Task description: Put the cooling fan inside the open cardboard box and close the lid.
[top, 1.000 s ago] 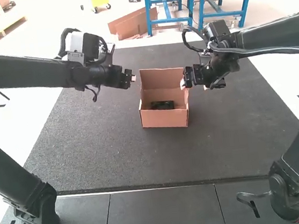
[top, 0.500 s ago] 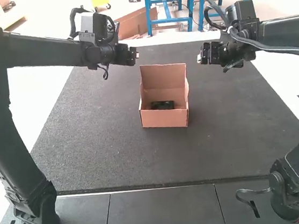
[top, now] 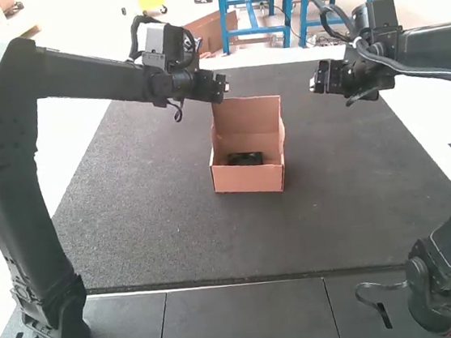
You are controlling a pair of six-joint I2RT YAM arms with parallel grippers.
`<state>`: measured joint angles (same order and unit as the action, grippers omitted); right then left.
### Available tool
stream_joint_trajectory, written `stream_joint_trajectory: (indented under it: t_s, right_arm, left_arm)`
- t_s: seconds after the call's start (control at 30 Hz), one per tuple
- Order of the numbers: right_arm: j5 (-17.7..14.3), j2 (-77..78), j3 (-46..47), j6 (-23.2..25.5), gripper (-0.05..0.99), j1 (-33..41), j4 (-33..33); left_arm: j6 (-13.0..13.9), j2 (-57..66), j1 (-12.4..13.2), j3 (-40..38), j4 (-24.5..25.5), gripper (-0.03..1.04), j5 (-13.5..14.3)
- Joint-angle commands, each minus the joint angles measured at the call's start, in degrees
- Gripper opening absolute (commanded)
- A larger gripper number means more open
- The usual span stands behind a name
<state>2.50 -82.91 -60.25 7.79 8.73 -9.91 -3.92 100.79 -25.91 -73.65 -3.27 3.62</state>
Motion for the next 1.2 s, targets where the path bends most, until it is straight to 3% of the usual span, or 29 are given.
stream_joint_trajectory:
  t_s: [0.0,0.77,1.17]
  right_arm:
    - [-0.2,1.3,0.1,0.6,0.91,-1.3,0.4]
    - [1.5,1.2,0.7,1.9,0.91,-1.7,3.6]
    - [2.5,1.3,0.7,1.8,0.91,-2.0,2.8]
  left_arm:
    - [-0.1,0.5,-0.8,-2.3,-0.4,0.97,0.1]
    - [-2.1,-1.4,-2.0,1.8,9.0,0.97,-1.5]
    - [-2.4,-1.4,-3.8,9.0,6.1,0.97,-1.5]
